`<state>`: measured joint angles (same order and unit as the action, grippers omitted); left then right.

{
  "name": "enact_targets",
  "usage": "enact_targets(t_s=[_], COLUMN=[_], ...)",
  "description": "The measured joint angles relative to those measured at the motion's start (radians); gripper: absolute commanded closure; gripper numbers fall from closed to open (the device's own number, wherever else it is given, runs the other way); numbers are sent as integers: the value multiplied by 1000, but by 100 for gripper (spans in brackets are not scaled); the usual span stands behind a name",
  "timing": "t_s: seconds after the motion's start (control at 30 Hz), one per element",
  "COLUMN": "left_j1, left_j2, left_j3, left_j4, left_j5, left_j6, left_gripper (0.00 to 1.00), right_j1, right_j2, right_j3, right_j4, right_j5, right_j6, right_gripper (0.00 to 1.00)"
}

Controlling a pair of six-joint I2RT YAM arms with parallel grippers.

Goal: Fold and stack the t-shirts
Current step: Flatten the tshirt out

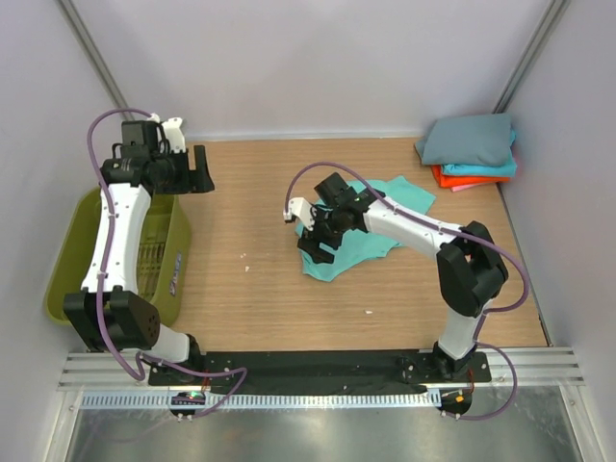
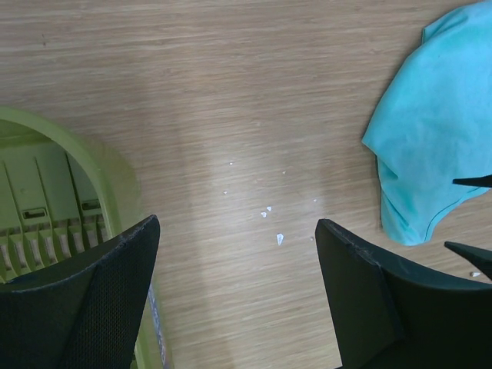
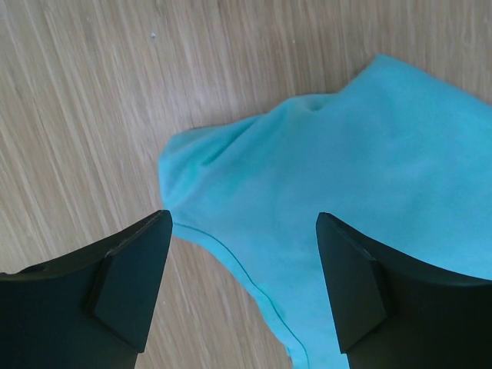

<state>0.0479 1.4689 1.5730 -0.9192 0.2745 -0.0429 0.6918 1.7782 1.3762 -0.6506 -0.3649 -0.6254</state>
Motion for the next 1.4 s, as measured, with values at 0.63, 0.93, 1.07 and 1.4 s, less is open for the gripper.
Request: enact_targets(t_s=[0.63, 0.93, 1.07, 1.4], left_j1=[14, 27, 29, 29], left_j2=[-1, -11, -17, 5], left_j3=[0, 0, 0, -9], left_j4=[2, 3, 4, 61], left_j5=[-2, -2, 0, 59], left_j6=[-26, -32, -32, -31], left_gripper=[17, 17, 17, 19], right_j1=[66, 87, 90, 91], right_j2=[142, 177, 177, 40], right_j3=[-47, -51, -37, 375], right_j4=[116, 158, 139, -122], right_j5=[-14, 59, 123, 310], right_j6=[108, 111, 104, -60], right_gripper=[26, 69, 83, 98])
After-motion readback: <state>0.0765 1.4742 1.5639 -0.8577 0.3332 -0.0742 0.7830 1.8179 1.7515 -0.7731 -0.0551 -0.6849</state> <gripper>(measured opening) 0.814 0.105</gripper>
